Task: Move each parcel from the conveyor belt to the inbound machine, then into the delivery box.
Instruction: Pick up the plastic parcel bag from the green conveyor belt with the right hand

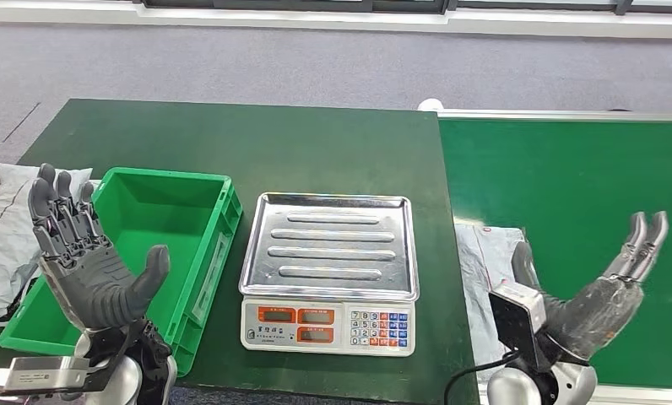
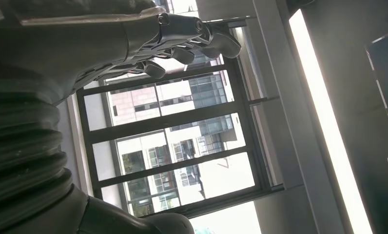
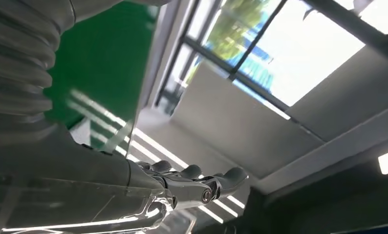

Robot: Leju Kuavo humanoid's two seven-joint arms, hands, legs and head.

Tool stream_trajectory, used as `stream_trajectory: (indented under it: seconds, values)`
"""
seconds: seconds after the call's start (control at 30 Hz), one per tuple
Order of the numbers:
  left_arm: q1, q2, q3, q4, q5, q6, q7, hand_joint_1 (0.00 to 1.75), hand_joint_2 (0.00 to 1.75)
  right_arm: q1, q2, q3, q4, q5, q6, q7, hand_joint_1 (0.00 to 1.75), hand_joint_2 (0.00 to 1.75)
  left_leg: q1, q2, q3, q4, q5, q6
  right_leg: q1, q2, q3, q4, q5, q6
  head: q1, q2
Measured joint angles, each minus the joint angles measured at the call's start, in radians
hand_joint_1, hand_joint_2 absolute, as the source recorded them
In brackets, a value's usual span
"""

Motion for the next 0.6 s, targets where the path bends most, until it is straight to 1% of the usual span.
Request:
stream_trajectory:
  seconds: [0.07,0.17,0.27,0.33,0.4,0.47,0.6]
  values:
    - [0.000,0.000,0.000,0.000,0.002,0.000,0.000,0.00,1.75,-0.022,-0.006,-0.040,0.040,0.063,-0.010,0.042,0.00,1.75,0.000,0.000,0.000,0.000,0.000,0.000,0.000,0.000,0.000,0.000,0.000,0.000,0.000,0.000]
    - [0.000,0.000,0.000,0.000,0.002,0.000,0.000,0.00,1.75,-0.056,-0.014,-0.097,0.094,0.106,-0.014,0.080,0.00,1.75,-0.001,0.000,0.000,0.000,0.000,0.000,-0.001,0.000,0.000,0.000,0.000,0.000,0.000,0.000]
    - [0.000,0.000,0.000,0.000,0.002,-0.002,0.000,0.00,1.75,-0.082,-0.021,-0.143,0.143,0.190,-0.013,0.155,0.00,1.75,-0.001,-0.001,0.000,0.000,0.000,0.000,0.000,-0.001,0.000,0.000,0.000,0.000,0.000,0.000]
    - [0.000,0.000,0.000,0.000,0.002,-0.004,0.000,0.00,1.75,-0.100,-0.028,-0.176,0.180,0.220,-0.011,0.184,0.00,1.75,-0.001,-0.001,0.000,0.000,0.000,0.000,0.000,-0.001,0.000,0.000,0.000,0.000,0.000,0.000]
    - [0.000,0.000,0.000,0.000,0.002,-0.006,0.000,0.00,1.75,-0.117,-0.037,-0.208,0.216,0.230,-0.005,0.206,0.00,1.75,-0.001,-0.001,0.000,0.000,0.000,0.000,0.000,-0.001,0.000,0.000,0.000,0.000,0.000,0.000]
    - [-0.001,0.000,0.000,0.000,0.001,-0.014,0.000,0.00,1.75,-0.134,-0.046,-0.242,0.259,0.208,0.021,0.222,0.00,1.75,-0.001,-0.001,0.000,0.000,0.000,0.000,-0.001,0.000,0.000,0.000,0.000,0.000,0.000,0.000]
    - [-0.003,-0.002,0.000,0.000,-0.005,-0.033,0.000,0.00,1.75,-0.166,-0.061,-0.307,0.367,0.155,0.074,0.224,0.00,1.75,-0.001,-0.001,0.000,0.000,0.000,0.001,-0.001,-0.001,0.000,0.000,0.000,0.000,0.000,0.000]
